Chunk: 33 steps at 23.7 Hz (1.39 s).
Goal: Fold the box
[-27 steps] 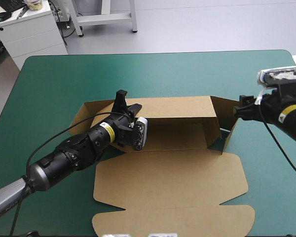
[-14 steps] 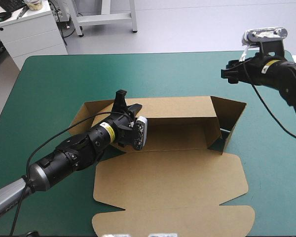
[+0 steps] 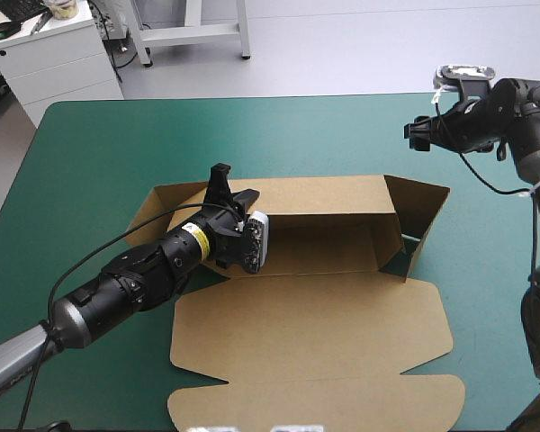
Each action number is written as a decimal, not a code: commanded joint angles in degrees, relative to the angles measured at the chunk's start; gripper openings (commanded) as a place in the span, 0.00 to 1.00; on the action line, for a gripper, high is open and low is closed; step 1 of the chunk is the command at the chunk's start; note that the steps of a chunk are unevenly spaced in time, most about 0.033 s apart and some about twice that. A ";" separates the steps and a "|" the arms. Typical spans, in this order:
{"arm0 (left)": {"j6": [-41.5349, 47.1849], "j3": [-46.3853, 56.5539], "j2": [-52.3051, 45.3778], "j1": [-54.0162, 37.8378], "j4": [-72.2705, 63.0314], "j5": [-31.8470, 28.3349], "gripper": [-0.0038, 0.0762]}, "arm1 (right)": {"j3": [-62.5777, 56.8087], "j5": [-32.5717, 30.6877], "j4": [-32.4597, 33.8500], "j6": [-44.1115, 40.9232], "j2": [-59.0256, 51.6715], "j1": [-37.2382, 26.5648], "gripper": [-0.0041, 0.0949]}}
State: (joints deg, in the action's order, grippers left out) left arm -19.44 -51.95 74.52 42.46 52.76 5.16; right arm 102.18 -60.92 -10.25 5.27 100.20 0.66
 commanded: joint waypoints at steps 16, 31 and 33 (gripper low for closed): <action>2.51 -1.02 -0.82 0.27 -0.29 -0.36 0.04 | -9.96 -8.74 -0.57 4.09 -8.62 -0.51 0.79; 10.80 -1.34 -0.82 0.27 1.20 7.32 0.04 | -25.54 -0.32 -4.71 11.10 -19.44 -0.51 0.79; 12.32 -1.73 -0.82 0.27 2.26 7.31 0.04 | -25.54 -0.55 -4.71 11.10 -19.44 -0.51 0.79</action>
State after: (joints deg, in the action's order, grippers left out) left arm -10.86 -52.11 74.52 42.67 55.08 8.65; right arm 75.63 -59.81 -14.68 14.91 82.88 0.41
